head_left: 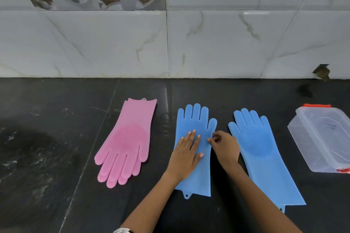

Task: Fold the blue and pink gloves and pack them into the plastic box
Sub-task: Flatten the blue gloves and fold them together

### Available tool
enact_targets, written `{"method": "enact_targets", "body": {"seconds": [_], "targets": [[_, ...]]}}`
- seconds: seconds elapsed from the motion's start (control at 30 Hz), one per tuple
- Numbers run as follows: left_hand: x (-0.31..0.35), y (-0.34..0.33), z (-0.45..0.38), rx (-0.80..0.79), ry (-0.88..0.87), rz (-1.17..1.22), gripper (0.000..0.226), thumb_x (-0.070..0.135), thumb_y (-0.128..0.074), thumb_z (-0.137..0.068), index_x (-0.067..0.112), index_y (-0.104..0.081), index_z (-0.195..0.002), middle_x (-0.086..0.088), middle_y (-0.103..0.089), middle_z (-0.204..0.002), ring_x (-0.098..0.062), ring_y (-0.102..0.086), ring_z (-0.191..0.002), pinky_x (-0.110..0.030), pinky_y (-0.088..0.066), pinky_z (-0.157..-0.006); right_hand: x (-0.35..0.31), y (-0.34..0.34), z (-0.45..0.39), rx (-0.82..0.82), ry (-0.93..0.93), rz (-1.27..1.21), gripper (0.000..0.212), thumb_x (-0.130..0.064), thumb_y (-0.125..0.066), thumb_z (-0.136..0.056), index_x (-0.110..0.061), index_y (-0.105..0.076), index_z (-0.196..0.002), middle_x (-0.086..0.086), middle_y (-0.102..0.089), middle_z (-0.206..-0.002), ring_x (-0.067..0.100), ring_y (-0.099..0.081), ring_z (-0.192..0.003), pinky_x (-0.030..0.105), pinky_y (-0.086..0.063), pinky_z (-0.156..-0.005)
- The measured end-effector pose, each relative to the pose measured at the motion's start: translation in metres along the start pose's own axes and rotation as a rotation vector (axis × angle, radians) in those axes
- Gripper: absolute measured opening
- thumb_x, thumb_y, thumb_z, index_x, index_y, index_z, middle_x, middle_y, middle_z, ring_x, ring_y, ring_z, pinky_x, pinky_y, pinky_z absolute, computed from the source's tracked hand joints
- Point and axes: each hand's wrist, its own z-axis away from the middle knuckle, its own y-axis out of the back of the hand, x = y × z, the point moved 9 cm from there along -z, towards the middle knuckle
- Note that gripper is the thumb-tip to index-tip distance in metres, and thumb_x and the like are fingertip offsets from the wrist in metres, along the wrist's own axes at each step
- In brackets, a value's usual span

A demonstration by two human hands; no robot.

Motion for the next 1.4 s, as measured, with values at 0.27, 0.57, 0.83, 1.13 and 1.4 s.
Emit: {"method": "enact_targets", "body": {"seconds": [0.27,0.57,0.83,1.13,1.4], "targets": [[0.013,-0.007,0.011,0.035,0.164,-0.001,0.067,0.052,-0.022,-0.098,0.016,-0.002,-0.151,-0.007,0.003,-0.159,-0.024,0.006,-0.146,-0.044,0.004,-0.117,0.005,0.007,-0.002,0.013,0.111,-0.034,0.016,-0.024,-0.067,-0.084,-0.016,-0.069,-0.099,-0.002,-0.071,-0.094,0.013,-0.064,-0.084,0.028,-0.052,-0.07],[0.013,-0.009,0.012,0.052,0.097,-0.017,0.059,0.057,-0.022,-0.097,0.039,-0.001,-0.149,-0.003,0.008,-0.159,-0.023,0.012,-0.145,-0.04,0.01,-0.115,0.08,0.049,-0.01,-0.108,0.35,0.495,0.07,-0.06,-0.002,-0.09,-0.027,-0.029,-0.145,-0.001,-0.017,-0.157,0.021,-0.013,-0.146,0.048,-0.013,-0.117],[0.009,-0.008,0.009,0.05,0.081,-0.027,0.06,0.062,-0.018,-0.094,0.041,-0.001,-0.148,0.003,0.007,-0.159,-0.019,0.01,-0.146,-0.038,0.008,-0.116,0.089,0.029,-0.008,-0.118,0.187,0.561,0.077,-0.064,0.016,-0.081,-0.032,-0.002,-0.149,-0.003,-0.002,-0.16,0.019,0.0,-0.147,0.045,-0.003,-0.118],[0.008,-0.009,0.011,0.055,0.112,-0.012,0.06,0.062,-0.017,-0.094,0.044,0.006,-0.146,0.005,0.009,-0.159,-0.017,0.012,-0.146,-0.036,0.01,-0.115,0.079,0.016,0.009,-0.086,0.17,0.564,0.073,-0.059,0.021,-0.081,-0.033,0.005,-0.148,-0.004,0.0,-0.16,0.021,0.003,-0.147,0.044,-0.004,-0.118],[0.011,-0.009,0.013,0.062,0.12,-0.018,0.06,0.061,-0.018,-0.094,0.042,0.005,-0.147,0.002,0.006,-0.16,-0.018,0.012,-0.146,-0.038,0.008,-0.116,0.069,0.01,0.008,-0.097,0.215,0.575,0.078,-0.059,0.03,-0.077,-0.034,0.008,-0.147,-0.004,0.003,-0.16,0.022,0.006,-0.147,0.045,-0.001,-0.118]]}}
